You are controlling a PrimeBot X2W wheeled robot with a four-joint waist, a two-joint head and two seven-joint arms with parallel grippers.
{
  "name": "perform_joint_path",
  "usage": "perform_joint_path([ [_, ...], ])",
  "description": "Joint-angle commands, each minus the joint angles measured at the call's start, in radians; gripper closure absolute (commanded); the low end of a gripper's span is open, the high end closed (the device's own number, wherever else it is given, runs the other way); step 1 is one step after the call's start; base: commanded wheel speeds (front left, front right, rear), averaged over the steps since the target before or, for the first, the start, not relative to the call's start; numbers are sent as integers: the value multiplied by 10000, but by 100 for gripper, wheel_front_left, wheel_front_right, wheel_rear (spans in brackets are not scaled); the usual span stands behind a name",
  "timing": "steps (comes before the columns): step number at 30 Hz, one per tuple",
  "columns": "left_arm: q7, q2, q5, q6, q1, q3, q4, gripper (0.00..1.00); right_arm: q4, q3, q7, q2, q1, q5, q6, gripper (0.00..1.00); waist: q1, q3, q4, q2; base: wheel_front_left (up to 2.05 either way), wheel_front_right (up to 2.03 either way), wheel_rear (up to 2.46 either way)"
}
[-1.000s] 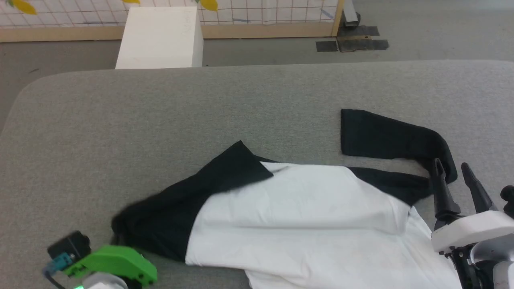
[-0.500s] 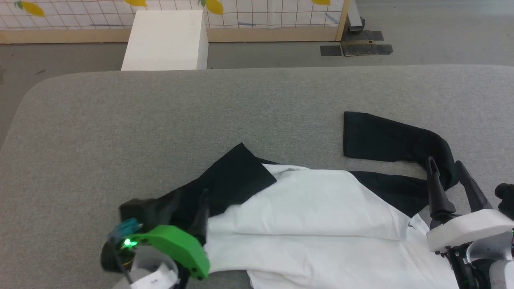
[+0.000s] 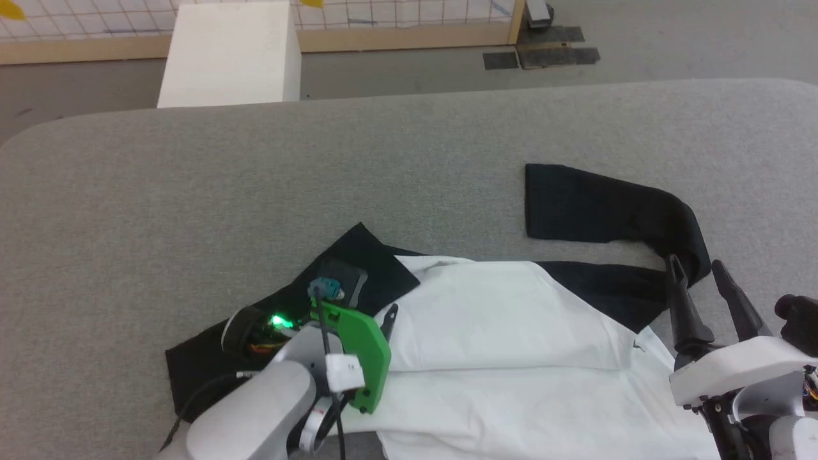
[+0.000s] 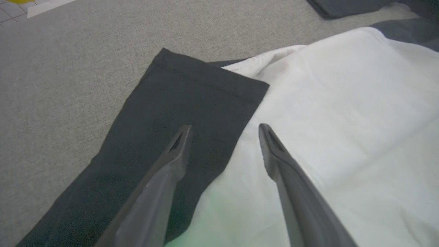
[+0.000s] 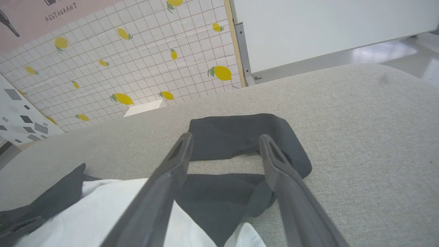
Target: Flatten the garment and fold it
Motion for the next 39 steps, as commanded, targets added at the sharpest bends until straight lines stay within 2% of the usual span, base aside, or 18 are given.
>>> perform_joint_path([
  [1, 133, -101, 166, -67, -348, -45, 275, 0, 52, 8, -104, -5, -183, 92, -15, 0, 0, 211, -191, 76, 0, 0, 0],
  [8, 795, -385, 3, -357, -931, -186, 1295, 0, 223, 95, -269, -5, -335, 215, -15, 0, 0, 532, -474, 76, 0, 0, 0],
  [15, 476, -634, -164, -450, -1131, 1, 1607, 0, 379, 97, -384, -5, -459, 239, -15, 0, 0, 600, -589, 76, 0, 0, 0],
  [16, 394, -652, -178, -425, -1146, 54, 1625, 7, 392, 91, -394, -5, -466, 238, -15, 0, 0, 599, -588, 76, 0, 0, 0],
  [17, 304, -667, -202, -401, -1159, 115, 1642, 23, 407, 77, -407, -5, -472, 240, -15, 0, 0, 593, -580, 76, 0, 0, 0],
  [18, 259, -670, -231, -404, -1177, 148, 1684, 56, 432, 59, -412, -5, -469, 222, -15, 0, 0, 573, -550, 76, 0, 0, 0],
  [19, 209, -677, -271, -390, -1171, 200, 1689, 65, 441, 55, -409, -5, -465, 217, -15, 0, 0, 563, -535, 76, 0, 0, 0],
  [21, 108, -657, -339, -367, -1146, 294, 1693, 100, 457, 51, -400, -5, -463, 202, -15, 0, 0, 529, -498, 76, 0, 0, 0],
  [27, -558, -617, -786, -279, -889, 904, 1424, 100, 441, 5, -347, -5, -408, 157, -15, 0, 0, 346, -317, 76, 0, 0, 0],
  [31, -1360, -310, -1057, 82, -513, 1646, 928, 100, 405, -21, -285, -5, -344, 138, -15, 0, 0, 193, -181, 76, 0, 0, 0],
  [35, -2434, 364, -1447, 809, 354, 2860, 172, 100, 323, -50, -232, -5, -277, 129, -15, 0, 0, 83, -58, 76, 0, 0, 0],
  [39, -3304, 1180, -2017, 1813, 1878, 4294, -746, 100, 230, -125, -195, -5, -194, 127, -15, 0, 0, 46, 62, 76, 0, 0, 0],
])
